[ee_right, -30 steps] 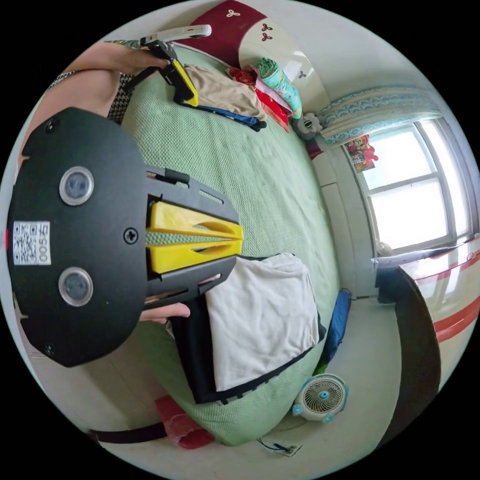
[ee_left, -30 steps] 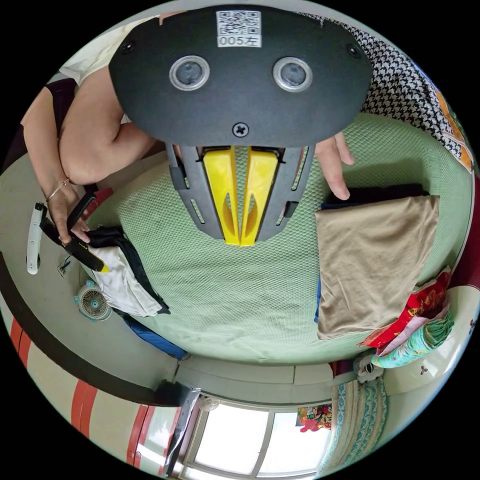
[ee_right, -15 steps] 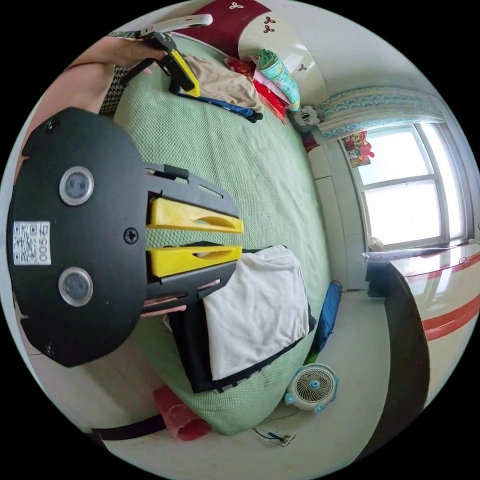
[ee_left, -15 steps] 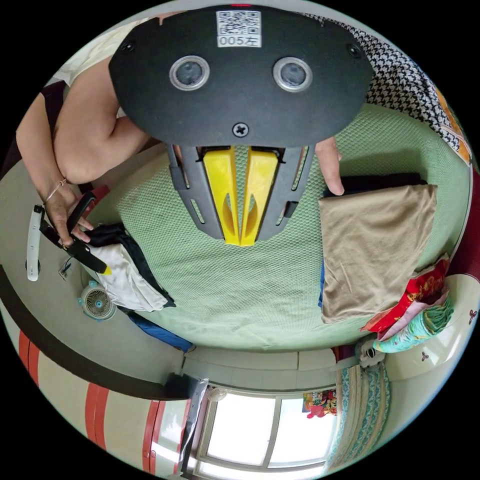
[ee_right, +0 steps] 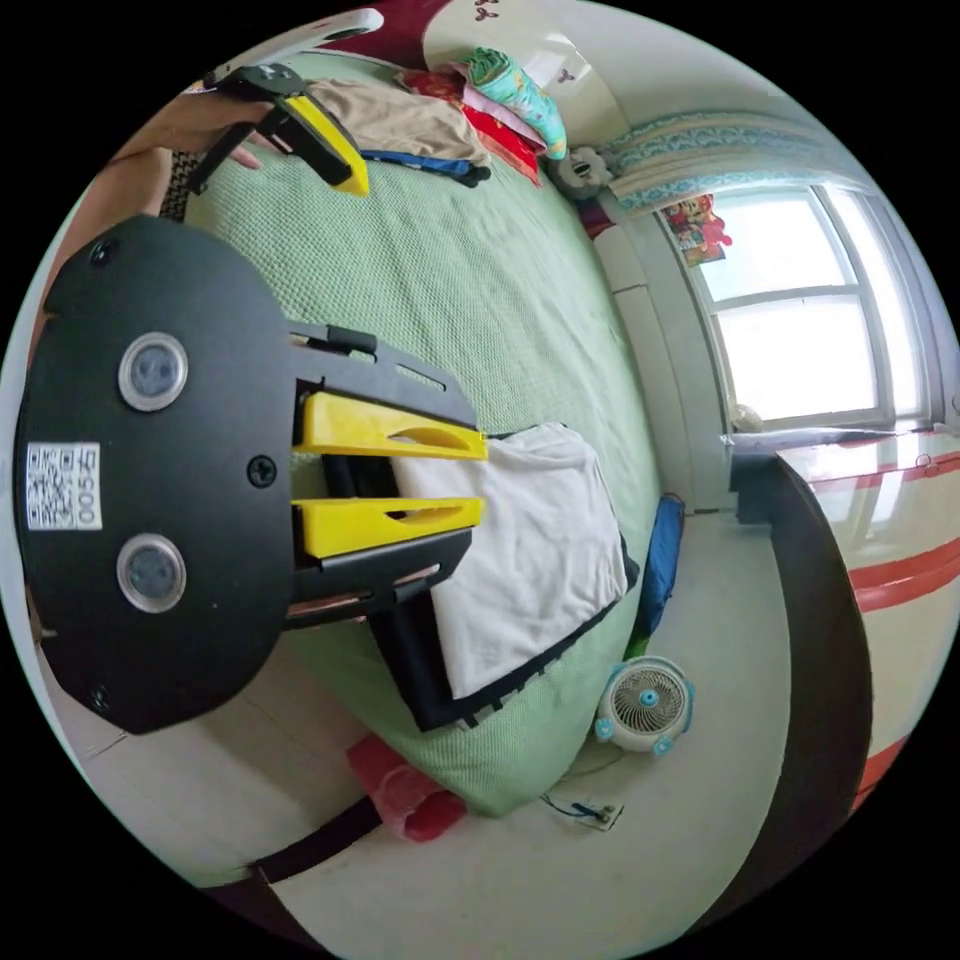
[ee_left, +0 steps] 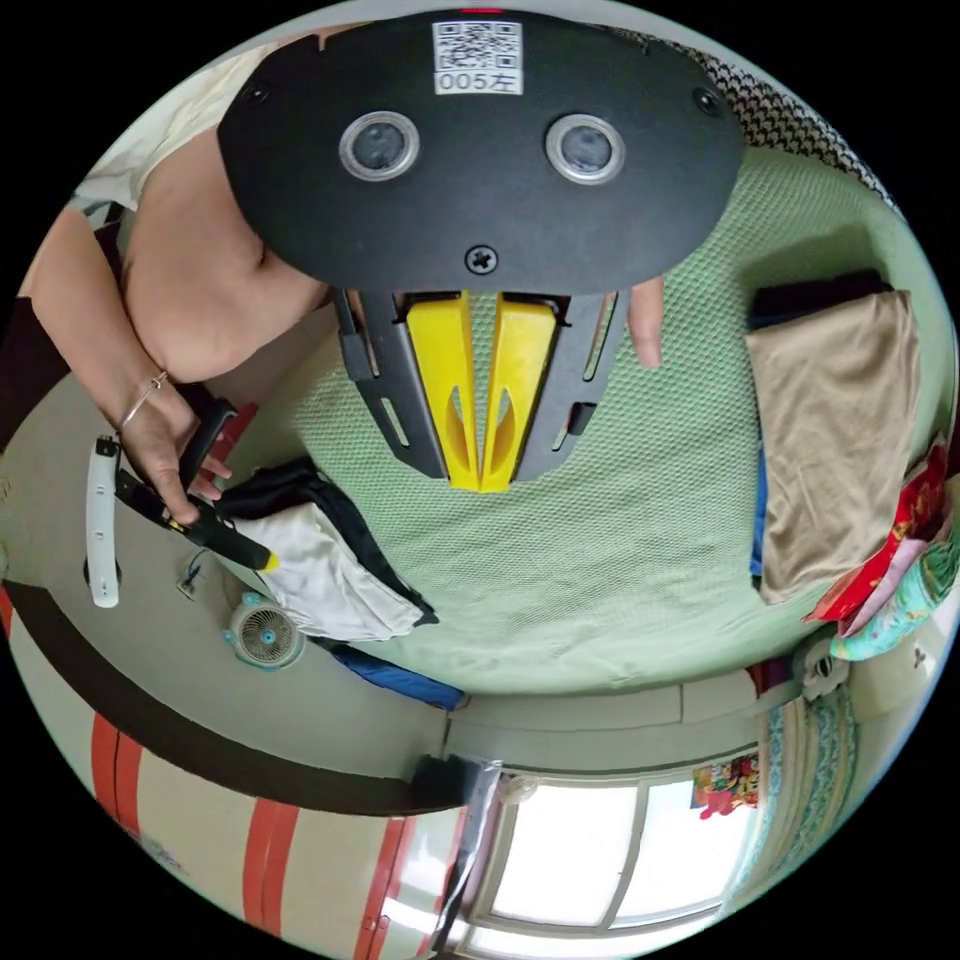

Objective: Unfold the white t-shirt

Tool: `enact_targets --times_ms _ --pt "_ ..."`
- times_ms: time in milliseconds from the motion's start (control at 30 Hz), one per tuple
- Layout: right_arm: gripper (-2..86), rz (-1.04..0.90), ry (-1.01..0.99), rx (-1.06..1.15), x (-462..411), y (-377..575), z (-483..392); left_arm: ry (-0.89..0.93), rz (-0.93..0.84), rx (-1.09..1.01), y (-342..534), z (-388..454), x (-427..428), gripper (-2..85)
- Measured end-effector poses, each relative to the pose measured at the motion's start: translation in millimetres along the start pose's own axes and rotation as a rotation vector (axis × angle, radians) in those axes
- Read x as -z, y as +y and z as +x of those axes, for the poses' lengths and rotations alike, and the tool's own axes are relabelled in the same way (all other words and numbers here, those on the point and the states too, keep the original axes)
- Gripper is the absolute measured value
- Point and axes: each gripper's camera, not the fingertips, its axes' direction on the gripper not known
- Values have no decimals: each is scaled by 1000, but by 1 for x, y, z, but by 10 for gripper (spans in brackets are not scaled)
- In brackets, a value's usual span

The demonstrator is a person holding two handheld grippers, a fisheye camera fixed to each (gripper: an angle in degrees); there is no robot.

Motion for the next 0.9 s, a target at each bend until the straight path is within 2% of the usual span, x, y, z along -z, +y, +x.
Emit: enact_targets --times_ms 167,900 --pt "49 -12 19 -2 -4 0 2 41 -40 -71 -8 20 -15 -5" --pt "72 -40 -12 -25 -27 7 -7 62 -53 -66 -15 30 -27 -6"
